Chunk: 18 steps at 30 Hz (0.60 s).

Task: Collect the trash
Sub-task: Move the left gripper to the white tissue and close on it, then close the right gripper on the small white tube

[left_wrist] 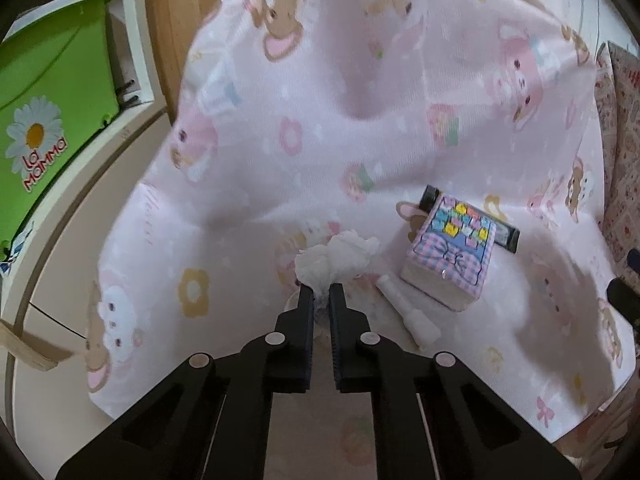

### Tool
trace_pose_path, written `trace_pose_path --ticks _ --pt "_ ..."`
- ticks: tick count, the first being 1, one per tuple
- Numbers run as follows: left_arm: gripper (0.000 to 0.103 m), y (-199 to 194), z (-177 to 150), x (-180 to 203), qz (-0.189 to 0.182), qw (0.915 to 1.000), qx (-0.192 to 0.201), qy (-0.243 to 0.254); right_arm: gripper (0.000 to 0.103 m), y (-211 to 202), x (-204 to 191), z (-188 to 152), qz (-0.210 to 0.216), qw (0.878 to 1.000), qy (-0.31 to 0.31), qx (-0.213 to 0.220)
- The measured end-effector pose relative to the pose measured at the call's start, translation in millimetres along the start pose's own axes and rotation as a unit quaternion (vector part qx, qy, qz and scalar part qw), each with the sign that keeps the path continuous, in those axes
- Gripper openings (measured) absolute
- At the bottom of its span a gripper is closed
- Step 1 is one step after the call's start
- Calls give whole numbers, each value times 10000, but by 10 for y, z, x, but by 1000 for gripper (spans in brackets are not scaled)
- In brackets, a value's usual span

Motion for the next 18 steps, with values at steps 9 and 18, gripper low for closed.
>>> trace_pose_path --ticks 9,18 --pt "7 -547 114 -183 -64 9976 602 -344 88 -10 -49 -17 -4 10000 -39 40" --pt "7 -777 190 -454 51 9947 756 -689 88 -250 -540 -37 629 9969 -463 60"
Point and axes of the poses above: each gripper's, at about its wrist camera, not at the fingertips, and y roughly the way its jaws point, x to its right, z to its top, the point moved 5 cm from there along y, roughly the way its jaws point, and after that the axes turned 11 degrees about -z, right-handed, at the moved point
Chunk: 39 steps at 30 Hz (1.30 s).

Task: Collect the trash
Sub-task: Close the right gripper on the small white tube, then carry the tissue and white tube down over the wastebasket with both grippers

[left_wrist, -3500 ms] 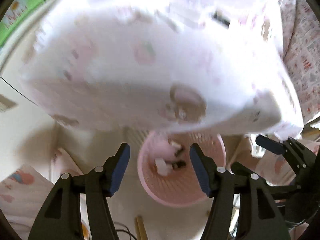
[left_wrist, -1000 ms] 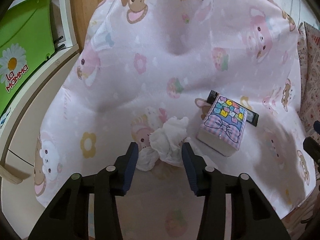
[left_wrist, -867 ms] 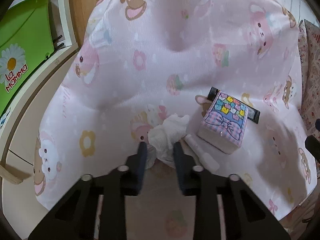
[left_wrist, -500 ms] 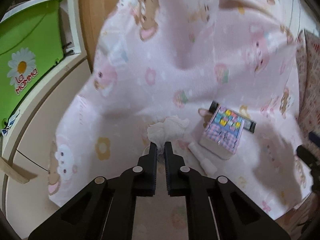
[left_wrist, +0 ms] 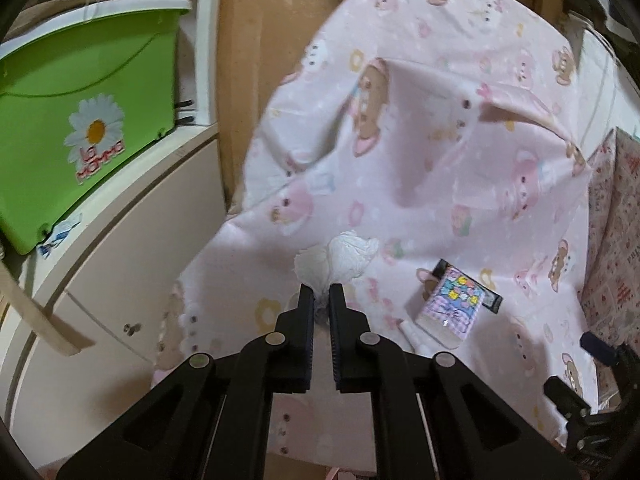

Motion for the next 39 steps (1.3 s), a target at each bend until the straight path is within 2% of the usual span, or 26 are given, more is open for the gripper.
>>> trace_pose_path --ticks 3,6,8,12,13,19,21,23,27,31,39 --pt "7 -50 -29 -75 38 9999 -69 -130 85 77 -206 56 265 9996 89 -106" --pt "7 -91 -65 -132 130 9997 -99 -159 72 223 -456 86 459 9985 63 -276" --pt "7 -130 -62 -170 155 9997 -70 -183 58 353 -640 92 633 9970 15 -445" --pt "7 -202 -39 -227 274 9995 36 -152 44 503 -882 125 730 9955 -280 -538" --pt "7 -218 -33 -242 291 9995 55 -145 38 531 -935 140 753 9950 -394 -532" --pt "7 -276 -12 -298 220 9994 99 -230 31 680 -1085 162 734 9920 -805 -633" --pt "7 -278 -10 -290 180 9995 86 -236 28 711 -1100 155 706 9917 -845 -659" --pt "7 -282 -9 -267 172 9996 90 -198 20 752 -1117 134 690 9912 -867 -723" --pt "7 -301 -3 -210 169 9997 119 -90 18 794 -1110 114 604 9918 -817 -775" --pt "7 -322 2 -172 224 9996 171 29 17 690 -1073 133 631 9932 -726 -652" --pt "7 -347 -93 -78 251 9994 139 201 17 156 -819 46 869 9942 -542 -317"
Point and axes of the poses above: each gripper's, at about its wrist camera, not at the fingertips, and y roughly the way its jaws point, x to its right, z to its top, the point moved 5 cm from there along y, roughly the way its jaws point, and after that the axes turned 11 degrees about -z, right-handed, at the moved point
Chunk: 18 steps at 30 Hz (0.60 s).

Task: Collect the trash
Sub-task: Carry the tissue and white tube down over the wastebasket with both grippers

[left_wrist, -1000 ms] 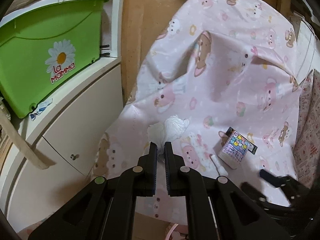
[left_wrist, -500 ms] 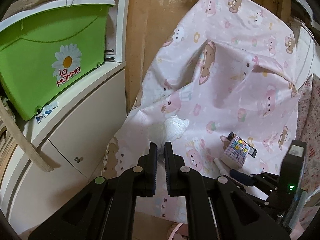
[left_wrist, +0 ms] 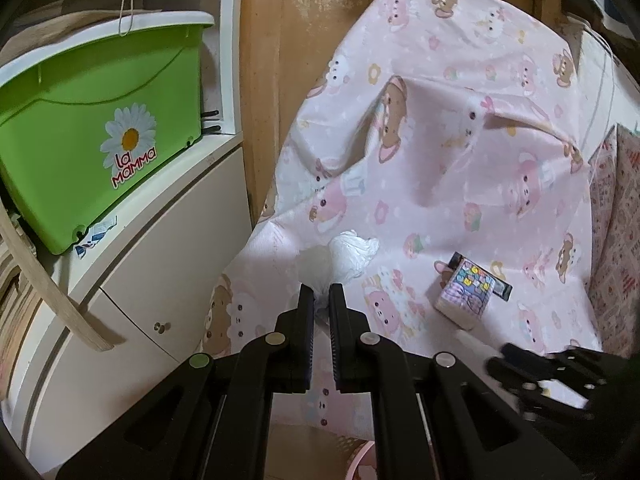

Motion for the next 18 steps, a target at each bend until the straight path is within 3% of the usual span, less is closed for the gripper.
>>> trace_pose_path --ticks 9,18 --pt "7 -159 -70 247 187 9975 270 620 17 -566 393 -233 -143 9988 395 249" --pt "7 -416 -249 531 -170 9952 301 916 17 -1009 648 -342 -108 9940 949 538"
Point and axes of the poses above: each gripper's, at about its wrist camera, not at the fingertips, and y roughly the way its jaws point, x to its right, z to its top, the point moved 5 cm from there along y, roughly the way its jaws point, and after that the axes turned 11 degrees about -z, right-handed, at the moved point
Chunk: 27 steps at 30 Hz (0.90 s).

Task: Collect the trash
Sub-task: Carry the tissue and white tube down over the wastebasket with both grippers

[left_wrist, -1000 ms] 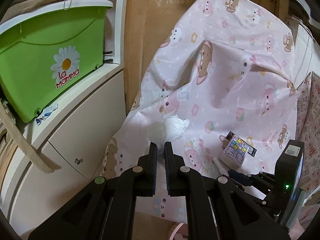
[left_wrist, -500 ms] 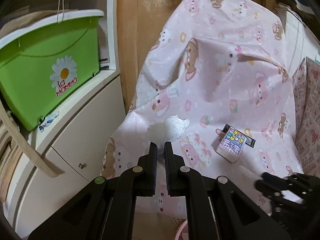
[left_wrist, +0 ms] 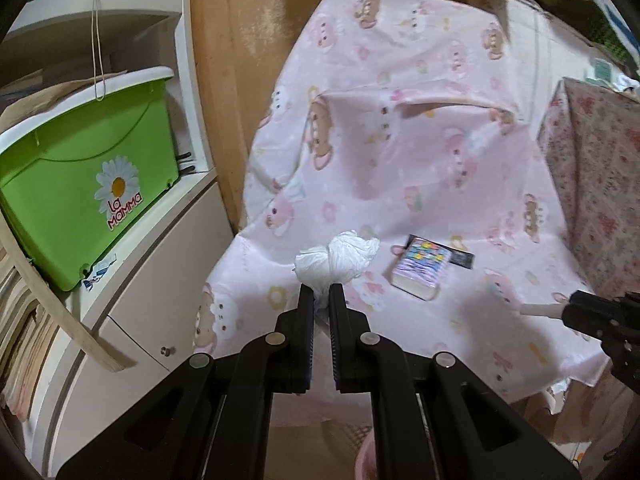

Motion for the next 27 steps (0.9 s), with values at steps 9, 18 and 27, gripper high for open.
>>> trace_pose_path --ticks 9,18,27 --pt "7 -102 -352 212 -703 9960 -406 -359 17 -155 -21 -235 147 9999 -38 -82" --pt "7 32 -702 415 -1684 9740 -1207 -911 17 -131 -148 -539 335 9985 -185 -401" --pt "7 275 -1037 555 -1791 9558 -2129 -948 17 93 -362 -850 538 9892 -798 -1110"
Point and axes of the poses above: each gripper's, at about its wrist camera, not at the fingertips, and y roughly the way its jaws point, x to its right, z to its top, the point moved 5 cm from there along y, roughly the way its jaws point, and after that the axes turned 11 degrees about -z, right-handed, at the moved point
